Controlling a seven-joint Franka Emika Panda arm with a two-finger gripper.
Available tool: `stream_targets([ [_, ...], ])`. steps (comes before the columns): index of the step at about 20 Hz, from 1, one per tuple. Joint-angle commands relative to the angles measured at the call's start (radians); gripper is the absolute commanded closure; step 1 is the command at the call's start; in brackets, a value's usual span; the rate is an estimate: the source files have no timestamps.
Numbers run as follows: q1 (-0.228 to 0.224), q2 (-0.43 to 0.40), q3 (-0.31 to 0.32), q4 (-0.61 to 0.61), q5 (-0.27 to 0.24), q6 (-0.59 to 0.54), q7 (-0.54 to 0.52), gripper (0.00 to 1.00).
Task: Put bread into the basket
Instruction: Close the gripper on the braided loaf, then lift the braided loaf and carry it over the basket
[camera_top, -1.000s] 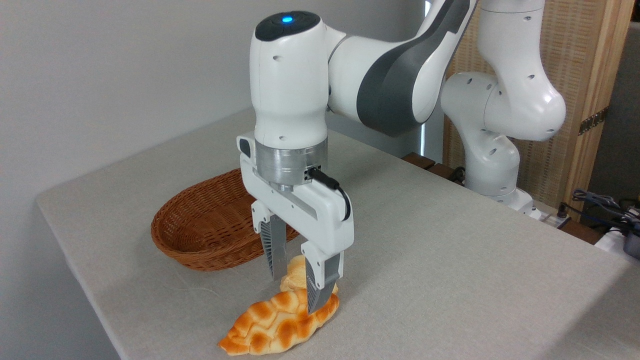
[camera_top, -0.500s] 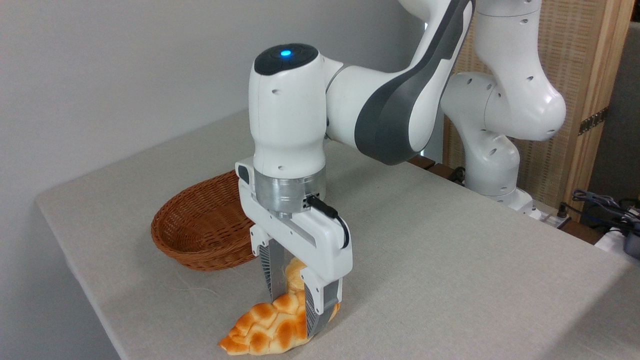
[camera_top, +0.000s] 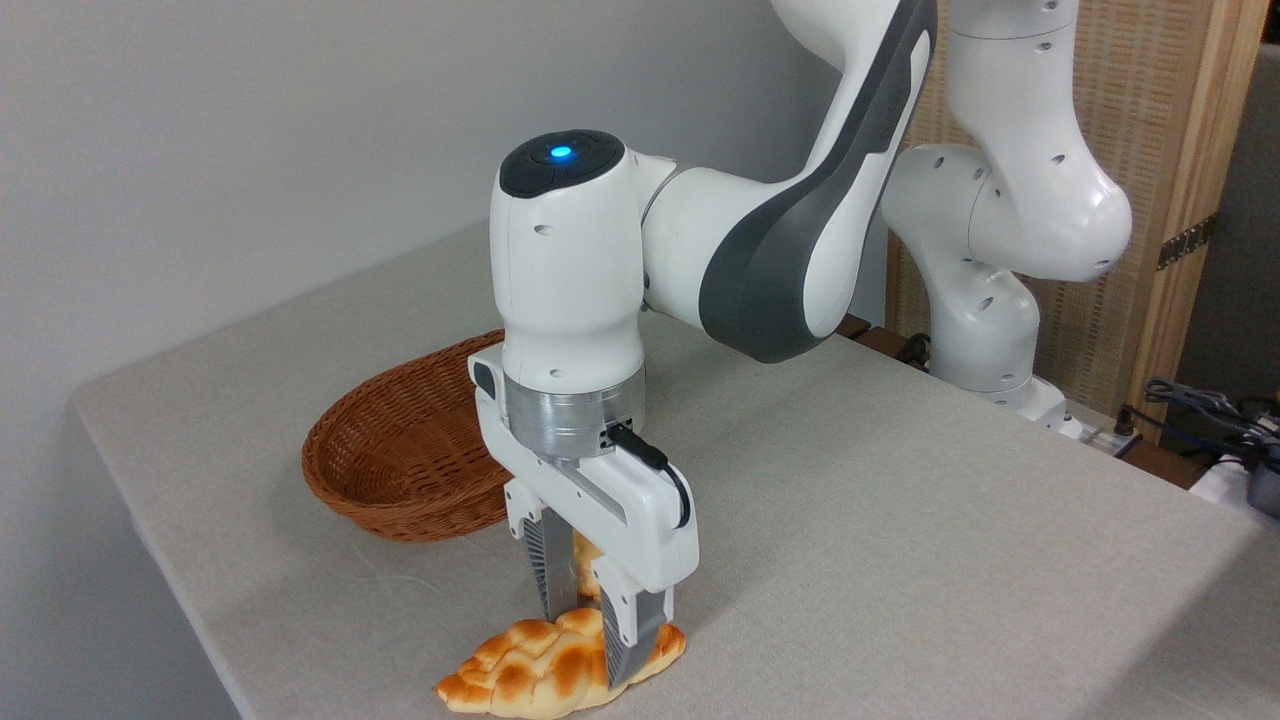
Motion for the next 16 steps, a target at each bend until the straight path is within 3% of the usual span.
stream_targets([
  [1, 0.001, 0.000, 0.000, -0.011, -0.006, 0.023, 0.012, 0.72],
  [6, 0.001, -0.003, -0.001, -0.001, -0.007, 0.018, 0.012, 0.73],
  [8, 0.001, -0.005, -0.001, 0.021, -0.032, 0.000, 0.009, 0.73],
  [14, 0.000, -0.005, -0.018, 0.225, -0.070, -0.251, -0.017, 0.69],
  [16, 0.000, -0.007, -0.044, 0.266, -0.114, -0.299, -0.057, 0.61],
])
